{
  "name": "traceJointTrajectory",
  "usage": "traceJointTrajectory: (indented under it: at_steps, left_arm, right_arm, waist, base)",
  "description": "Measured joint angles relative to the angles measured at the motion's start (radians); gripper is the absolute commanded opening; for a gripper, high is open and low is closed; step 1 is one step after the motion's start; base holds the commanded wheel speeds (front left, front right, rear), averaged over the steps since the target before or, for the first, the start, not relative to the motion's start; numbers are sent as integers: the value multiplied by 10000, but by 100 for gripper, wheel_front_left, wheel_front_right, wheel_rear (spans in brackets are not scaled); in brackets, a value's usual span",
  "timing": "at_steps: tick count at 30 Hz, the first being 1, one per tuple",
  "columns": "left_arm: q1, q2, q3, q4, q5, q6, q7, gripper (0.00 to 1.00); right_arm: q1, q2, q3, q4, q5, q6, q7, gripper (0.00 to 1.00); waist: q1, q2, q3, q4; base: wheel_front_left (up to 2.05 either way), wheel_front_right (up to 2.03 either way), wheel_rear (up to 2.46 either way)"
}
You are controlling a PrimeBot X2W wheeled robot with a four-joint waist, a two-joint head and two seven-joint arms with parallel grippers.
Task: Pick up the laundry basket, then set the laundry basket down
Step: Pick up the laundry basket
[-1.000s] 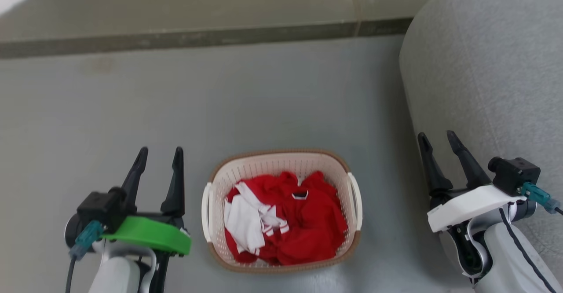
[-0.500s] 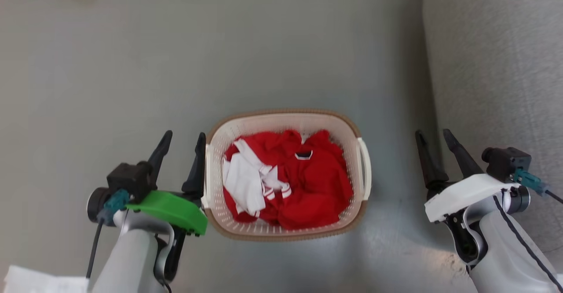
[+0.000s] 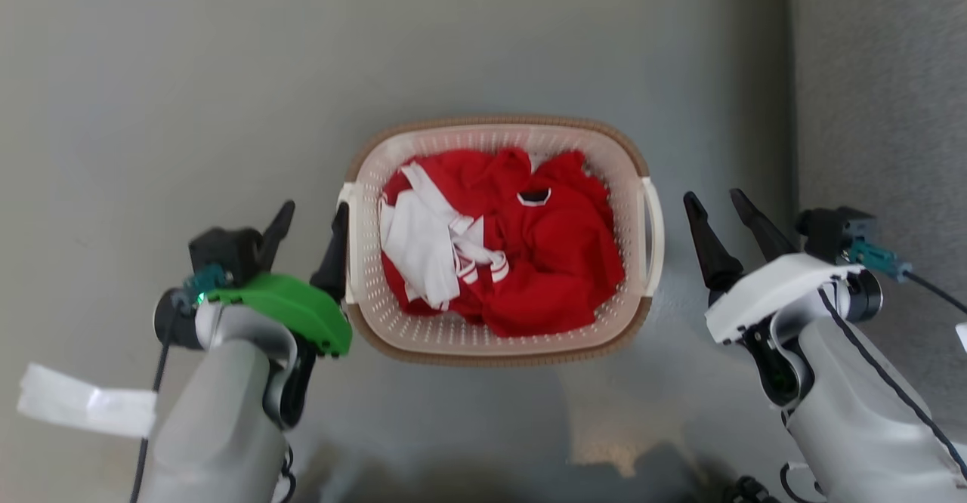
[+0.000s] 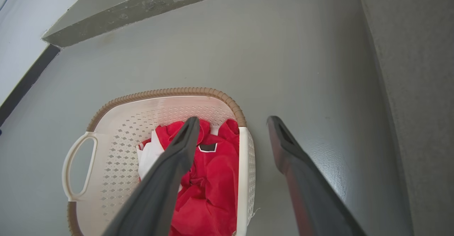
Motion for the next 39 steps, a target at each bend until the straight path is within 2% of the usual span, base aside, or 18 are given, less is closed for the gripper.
traceJointTrajectory:
  at_steps: [19,31,32,33,34,35,36,37,39]
  left_arm:
    - [-2784,-115,-882,2140,-1170,-82,1070,100]
    - [-3375,-140,-1438,3221,-1939,-123,1331,100]
    - [-3420,-153,-1542,3319,-2115,-123,1331,84]
    - [-3442,-163,-1576,3365,-2136,-132,1331,62]
    - [-3475,-180,-1613,3413,-2184,-148,1331,42]
    - [-3508,-199,-1657,3459,-2209,-173,1331,15]
    - [-3541,-222,-1705,3501,-2238,-174,1331,0]
    - [-3565,-247,-1755,3536,-2276,-182,1333,0]
    - [-3619,-339,-1847,3570,-2332,-240,1329,0]
  right_arm:
    - [-2332,-462,872,1283,447,2,658,100]
    - [-3067,-445,1634,2038,869,12,907,100]
    - [-3150,-445,1735,2119,989,12,894,97]
    - [-3189,-447,1783,2157,1039,12,892,82]
    - [-3223,-447,1824,2188,1072,12,876,59]
    - [-3243,-449,1866,2219,1095,12,840,41]
    - [-3262,-441,1925,2245,1133,13,815,22]
    - [-3273,-428,1983,2263,1174,25,807,3]
    - [-3319,-347,2098,2301,1241,84,775,0]
  waist:
    - [0,0,2603,180]
    - [0,0,3519,374]
    - [0,0,3528,380]
    - [-1,0,3528,379]
    - [0,0,3527,378]
    - [-1,0,3525,377]
    - [-1,0,3523,375]
    - [-1,0,3520,372]
    - [-1,0,3511,365]
  base:
    - [0,0,0]
    - [0,0,0]
    - [0,0,0]
    - [0,0,0]
    - [0,0,0]
    - [0,0,0]
    - [0,0,0]
    - [0,0,0]
    - [0,0,0]
